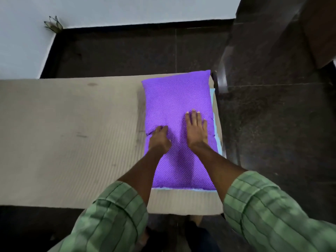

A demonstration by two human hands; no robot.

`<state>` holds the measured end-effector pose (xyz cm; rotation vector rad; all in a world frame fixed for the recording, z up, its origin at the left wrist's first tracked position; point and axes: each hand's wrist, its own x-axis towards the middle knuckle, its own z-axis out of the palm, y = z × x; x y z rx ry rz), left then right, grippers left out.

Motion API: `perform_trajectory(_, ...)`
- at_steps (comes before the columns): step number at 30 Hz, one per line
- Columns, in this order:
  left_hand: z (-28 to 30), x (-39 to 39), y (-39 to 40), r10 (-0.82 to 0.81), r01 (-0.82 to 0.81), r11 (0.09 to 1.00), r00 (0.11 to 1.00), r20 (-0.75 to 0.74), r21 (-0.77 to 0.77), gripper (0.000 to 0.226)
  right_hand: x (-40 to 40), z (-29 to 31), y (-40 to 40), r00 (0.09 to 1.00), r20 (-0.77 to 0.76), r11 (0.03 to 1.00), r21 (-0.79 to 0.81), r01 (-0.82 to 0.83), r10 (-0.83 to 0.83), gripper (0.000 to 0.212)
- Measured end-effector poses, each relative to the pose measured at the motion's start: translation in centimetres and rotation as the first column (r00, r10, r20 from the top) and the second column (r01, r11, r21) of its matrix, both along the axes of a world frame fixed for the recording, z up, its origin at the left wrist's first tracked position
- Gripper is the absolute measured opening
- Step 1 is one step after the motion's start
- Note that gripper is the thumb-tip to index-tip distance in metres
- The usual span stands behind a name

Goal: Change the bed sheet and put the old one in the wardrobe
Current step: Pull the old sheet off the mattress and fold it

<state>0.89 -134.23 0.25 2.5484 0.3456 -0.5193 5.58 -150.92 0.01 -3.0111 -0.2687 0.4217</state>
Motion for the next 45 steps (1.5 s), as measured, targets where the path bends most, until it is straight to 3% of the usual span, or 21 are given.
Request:
perform_trajectory(3,1.0,-0.3,0.8,-0.093,0.093,0.996,0.996,0.006,-0.014,0.071,-0.6,1.6,2.1,0.993,-0.023,0.99,-0.08,-0.115,0.113,0.088)
perform_trajectory(7,3.2,-1.6,3.6,-0.173,0.173,0.985,0.985,-0.001,-0.018,0.074,-2.2,3.8,5.1,0.995,-0.056,0.992,-0.092,-0.089,0.084,0.096)
perform_trajectory(10,5.7,-3.1,7.2,-0.222,0.222,0.975,0.975,0.029,-0.008,0.069,-4.0,5.8,8.8,0.994,-0.078,0.994,-0.071,-0.078,0.073,0.085)
perform_trajectory(15,11.1,-7.7,14.7,-0.214,0.215,0.977,0.972,0.094,0.003,0.059,-9.4,9.9,17.0,0.999,-0.029,0.999,-0.025,-0.037,0.037,0.073)
perform_trajectory(20,15.2,-13.4,25.4,-0.19,0.186,0.98,0.98,0.057,0.074,0.056,-15.0,12.3,29.2,0.996,-0.034,0.996,0.045,-0.081,0.082,0.066)
perform_trajectory(26,17.8,-19.9,41.4,0.037,-0.041,0.99,0.999,0.032,0.137,0.055,-20.3,13.9,46.5,0.956,-0.047,0.95,0.138,-0.28,0.289,0.059)
perform_trajectory(33,17.3,-29.7,59.5,0.333,-0.326,0.924,0.943,0.0,0.199,0.052,-26.8,13.6,64.6,0.848,-0.106,0.847,0.197,-0.494,0.519,0.054)
perform_trajectory(38,16.3,-35.8,71.2,0.49,-0.476,0.855,0.871,-0.022,0.208,0.049,-30.4,13.0,78.5,0.748,-0.122,0.75,0.252,-0.612,0.652,0.055)
perform_trajectory(45,13.2,-43.5,85.8,0.71,-0.693,0.698,0.702,-0.056,0.18,0.045,-34.3,11.8,95.2,0.636,-0.178,0.656,0.305,-0.69,0.751,0.054)
